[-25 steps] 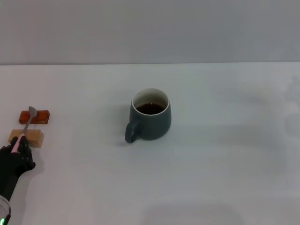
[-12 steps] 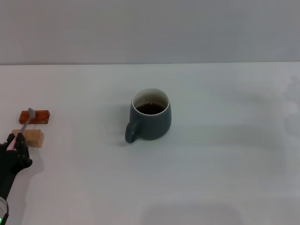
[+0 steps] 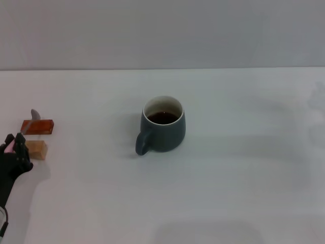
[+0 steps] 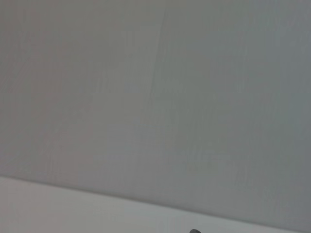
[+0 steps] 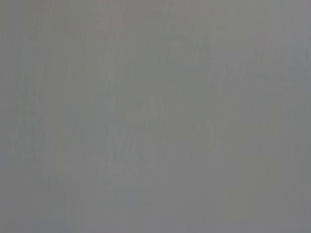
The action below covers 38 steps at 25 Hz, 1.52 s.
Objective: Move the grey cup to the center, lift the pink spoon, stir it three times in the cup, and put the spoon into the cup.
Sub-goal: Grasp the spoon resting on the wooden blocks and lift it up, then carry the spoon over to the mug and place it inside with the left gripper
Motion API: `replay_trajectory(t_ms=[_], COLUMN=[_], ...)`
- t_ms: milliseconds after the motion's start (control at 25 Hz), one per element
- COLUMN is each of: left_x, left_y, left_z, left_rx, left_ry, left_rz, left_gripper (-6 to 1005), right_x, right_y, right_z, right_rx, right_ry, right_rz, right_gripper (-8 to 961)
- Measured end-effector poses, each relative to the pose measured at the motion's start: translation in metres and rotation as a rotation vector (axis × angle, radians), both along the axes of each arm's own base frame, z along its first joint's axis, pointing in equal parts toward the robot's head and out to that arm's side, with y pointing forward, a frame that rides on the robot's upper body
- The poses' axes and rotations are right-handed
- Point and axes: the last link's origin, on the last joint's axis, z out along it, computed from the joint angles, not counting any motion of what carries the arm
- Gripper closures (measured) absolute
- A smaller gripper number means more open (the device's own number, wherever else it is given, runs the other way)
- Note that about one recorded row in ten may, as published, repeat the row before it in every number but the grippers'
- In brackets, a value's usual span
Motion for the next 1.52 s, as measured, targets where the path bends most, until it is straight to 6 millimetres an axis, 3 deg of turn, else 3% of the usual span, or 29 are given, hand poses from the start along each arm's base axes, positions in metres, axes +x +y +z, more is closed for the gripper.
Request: replay_trajectory(t_ms=[360, 680, 920, 1120, 1520], left_x=[0.011, 0.029, 0.062, 0.080, 0.134], left_y=[0.000, 0.009, 0.028, 0.040, 0.071], left_z=[0.017, 0.048, 0.074, 0.083, 0.097], left_rx=[0.023, -0.039, -0.083, -0.130, -0.263], left_ry=[-0.043, -0.107, -0.111, -0.092, -0.018], left_rz=[-0.034, -0.042, -0.080, -0.074, -0.102], left_gripper=[855, 854, 854, 855, 854], right_x=[0.000, 0.002, 0.004, 0.007, 0.012], right_y=[0.000, -0.004, -0.007, -0.010, -0.015], right_z=[0.000, 0.002, 0.004, 0.004, 0.006], right_rx=[0.000, 0.008, 0.014, 0.017, 0.023], right_ry=[0.000, 0.002, 0.004, 0.006, 0.007], right_rz=[-0.001, -0.003, -0.006, -0.013, -0.026], right_gripper=[932, 933, 933, 932, 933])
